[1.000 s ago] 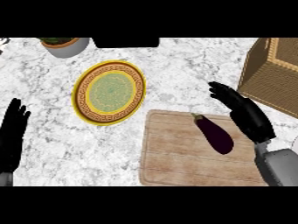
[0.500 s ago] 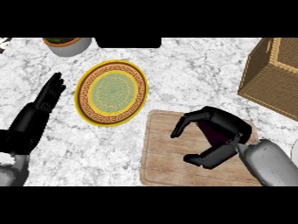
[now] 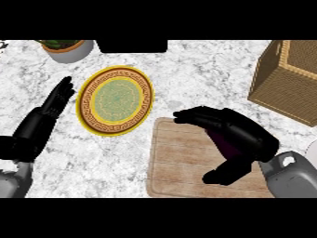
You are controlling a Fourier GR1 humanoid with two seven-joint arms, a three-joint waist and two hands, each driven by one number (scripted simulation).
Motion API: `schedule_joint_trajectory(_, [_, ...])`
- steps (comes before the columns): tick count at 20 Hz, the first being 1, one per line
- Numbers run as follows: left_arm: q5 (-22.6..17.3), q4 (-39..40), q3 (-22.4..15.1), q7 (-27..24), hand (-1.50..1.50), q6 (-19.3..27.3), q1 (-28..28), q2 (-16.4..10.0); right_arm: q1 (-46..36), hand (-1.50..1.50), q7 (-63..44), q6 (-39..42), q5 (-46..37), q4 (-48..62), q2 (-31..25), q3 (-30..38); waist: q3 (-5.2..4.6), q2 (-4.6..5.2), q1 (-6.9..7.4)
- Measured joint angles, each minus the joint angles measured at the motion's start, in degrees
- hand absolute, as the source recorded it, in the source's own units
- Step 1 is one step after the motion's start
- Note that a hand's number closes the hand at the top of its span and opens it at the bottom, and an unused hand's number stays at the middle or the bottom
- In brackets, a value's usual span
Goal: Pick the eggplant from the cutting board and place it in the basket
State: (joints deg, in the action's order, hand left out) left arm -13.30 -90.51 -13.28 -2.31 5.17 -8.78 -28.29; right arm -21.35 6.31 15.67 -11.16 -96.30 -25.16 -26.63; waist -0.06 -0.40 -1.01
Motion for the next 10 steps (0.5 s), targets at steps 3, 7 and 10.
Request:
schedule_joint_trajectory(3, [0.59,0.37,-0.55,-0.53,0.0,-0.12,0.05,0.71,-4.96,-1.5,-5.96,0.71,-4.41,-2.77,-3.44,1.65,-0.07,-0.04,0.19])
schedule_joint_trajectory(7, [0.62,0.85,-0.47,-0.55,0.0,-0.82,-0.59,0.85,-11.42,-1.5,-13.02,9.14,-7.29,-4.79,-9.93,1.12,-0.14,-0.04,0.56])
schedule_joint_trajectory(10, [0.65,0.48,-0.24,0.1,0.0,-0.98,-1.02,0.87,-15.85,-1.5,-17.05,18.75,-4.32,-4.62,-13.78,1.64,-0.14,0.02,0.9])
